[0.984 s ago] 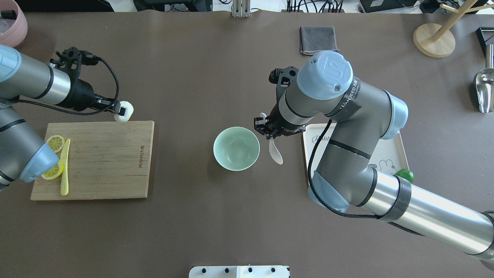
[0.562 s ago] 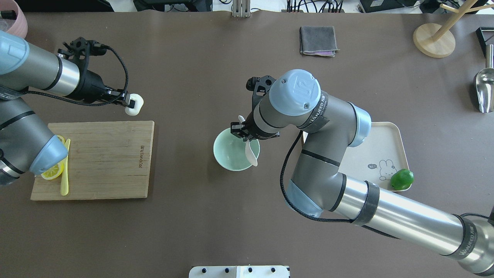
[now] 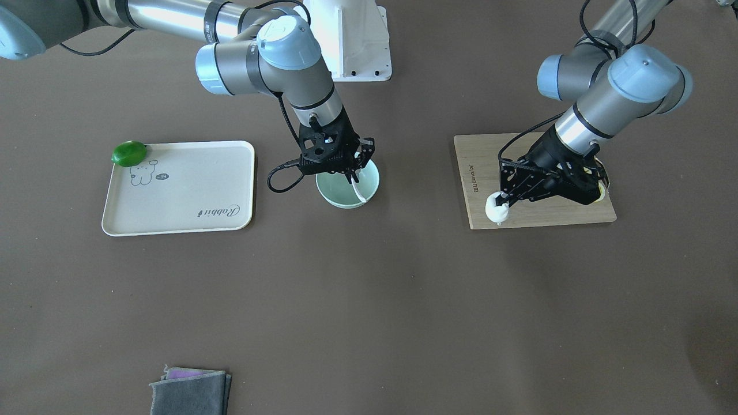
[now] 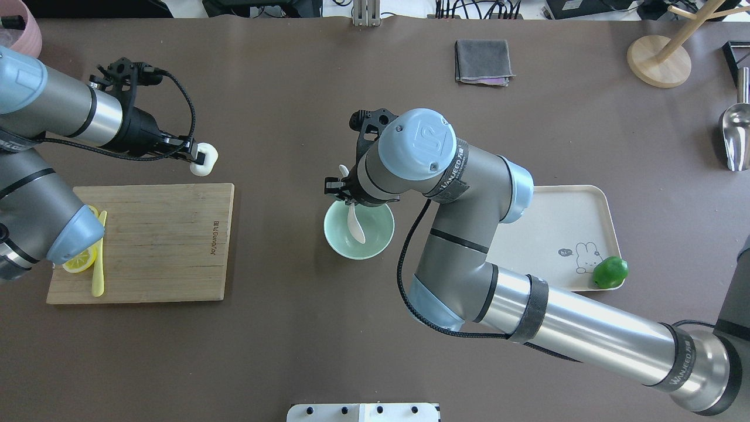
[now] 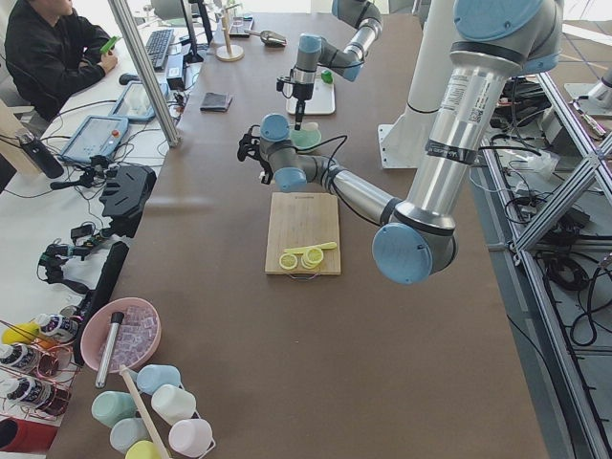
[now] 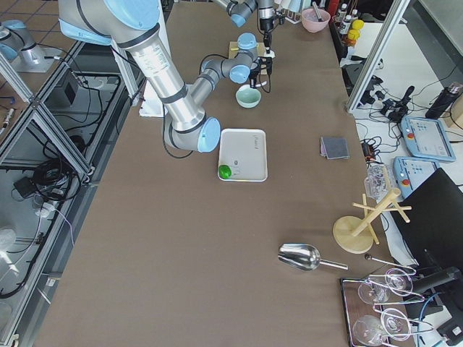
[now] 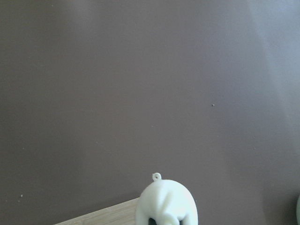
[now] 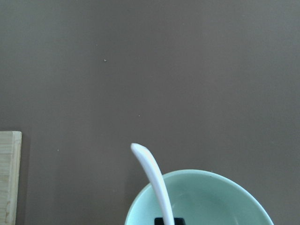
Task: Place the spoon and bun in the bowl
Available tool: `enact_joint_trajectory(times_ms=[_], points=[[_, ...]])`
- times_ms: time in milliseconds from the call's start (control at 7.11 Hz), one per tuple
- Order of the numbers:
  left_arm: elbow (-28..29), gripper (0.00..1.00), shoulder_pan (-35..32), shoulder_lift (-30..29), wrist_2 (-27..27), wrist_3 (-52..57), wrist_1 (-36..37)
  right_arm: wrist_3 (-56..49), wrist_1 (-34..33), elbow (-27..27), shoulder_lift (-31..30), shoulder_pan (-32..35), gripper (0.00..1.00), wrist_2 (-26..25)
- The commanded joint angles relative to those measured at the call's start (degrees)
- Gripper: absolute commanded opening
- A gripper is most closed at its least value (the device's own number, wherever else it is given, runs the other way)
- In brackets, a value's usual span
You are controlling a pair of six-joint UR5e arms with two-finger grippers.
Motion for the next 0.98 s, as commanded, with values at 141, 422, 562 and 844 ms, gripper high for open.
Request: enact_joint_trajectory(times_ms=[141,422,562,844], points=[[2.0,0.00,0.1,-1.5,0.0,-0.1,-0.5,-0.6,0.1,-2.6,0.5,0.1,0.00,-3.5],[2.3,0.00,0.2,-1.6,0.0,-0.1,-0.6,-0.2,2.8,-4.5,0.5,-0.1,0.20,-3.5],[2.3,0.00,0.2,-1.6,-0.1,-0.1,-0.6,0.2,2.9,-4.5,0.6,-0.1,0.99,-3.5],[2.1,0.00,0.4,-2.8,-0.1,-1.3,-0.5,0.3,2.1,-2.5,0.6,1.4,1.00,-1.1]])
